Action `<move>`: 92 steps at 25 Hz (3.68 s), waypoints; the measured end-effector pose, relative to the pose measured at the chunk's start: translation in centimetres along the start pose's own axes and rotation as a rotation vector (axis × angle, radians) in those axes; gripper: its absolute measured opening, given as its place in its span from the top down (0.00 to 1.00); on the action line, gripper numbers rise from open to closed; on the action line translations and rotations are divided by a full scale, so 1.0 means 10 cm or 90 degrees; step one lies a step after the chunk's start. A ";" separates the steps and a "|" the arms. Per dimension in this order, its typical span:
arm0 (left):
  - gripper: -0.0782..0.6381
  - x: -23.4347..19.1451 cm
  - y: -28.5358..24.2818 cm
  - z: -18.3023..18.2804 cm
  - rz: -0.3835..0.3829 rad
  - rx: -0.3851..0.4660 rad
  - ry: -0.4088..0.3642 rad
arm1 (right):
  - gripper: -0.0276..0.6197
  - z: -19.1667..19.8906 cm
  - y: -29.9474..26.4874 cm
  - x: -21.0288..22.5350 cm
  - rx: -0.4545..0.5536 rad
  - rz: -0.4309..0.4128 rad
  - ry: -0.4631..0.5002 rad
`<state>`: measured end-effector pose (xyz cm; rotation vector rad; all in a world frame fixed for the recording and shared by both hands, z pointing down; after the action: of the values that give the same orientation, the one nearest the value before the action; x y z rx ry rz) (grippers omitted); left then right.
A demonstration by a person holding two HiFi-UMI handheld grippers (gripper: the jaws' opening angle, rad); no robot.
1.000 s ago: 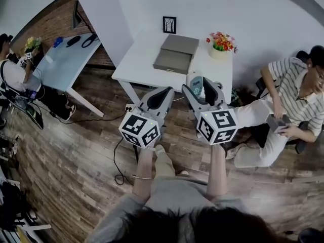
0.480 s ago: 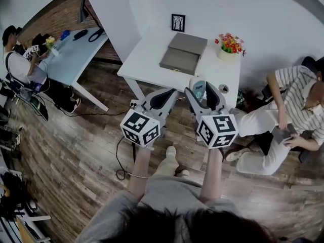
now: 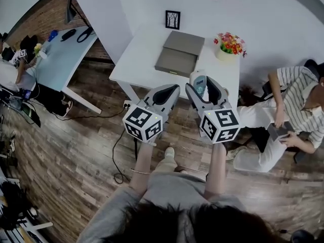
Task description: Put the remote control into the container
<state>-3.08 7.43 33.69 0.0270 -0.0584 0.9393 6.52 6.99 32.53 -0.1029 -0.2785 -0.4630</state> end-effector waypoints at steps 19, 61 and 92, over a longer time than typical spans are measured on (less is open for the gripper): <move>0.89 -1.13 -0.39 -0.06 0.076 0.031 -0.005 | 0.52 -0.20 -1.03 0.20 -0.001 0.068 0.061; 0.89 -2.26 -1.49 0.47 -0.022 -0.009 0.050 | 0.52 -0.19 -2.44 1.39 -0.110 -0.023 0.078; 0.89 -2.54 -1.60 1.26 -0.065 -0.103 0.189 | 0.52 0.93 -3.11 1.59 -0.345 -0.081 -0.004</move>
<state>-5.62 -23.05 44.78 -0.2565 0.1401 0.8261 3.84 -25.96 47.12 -0.6187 -0.1599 -0.6564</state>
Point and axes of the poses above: the fingertips, and each gripper's own axes: y backward along the fingers, x to its right, z out of its underside, the point moved 3 cm from there along y, backward along the fingers, and after that the axes turned 10 degrees about -y, right-handed, at the moved point
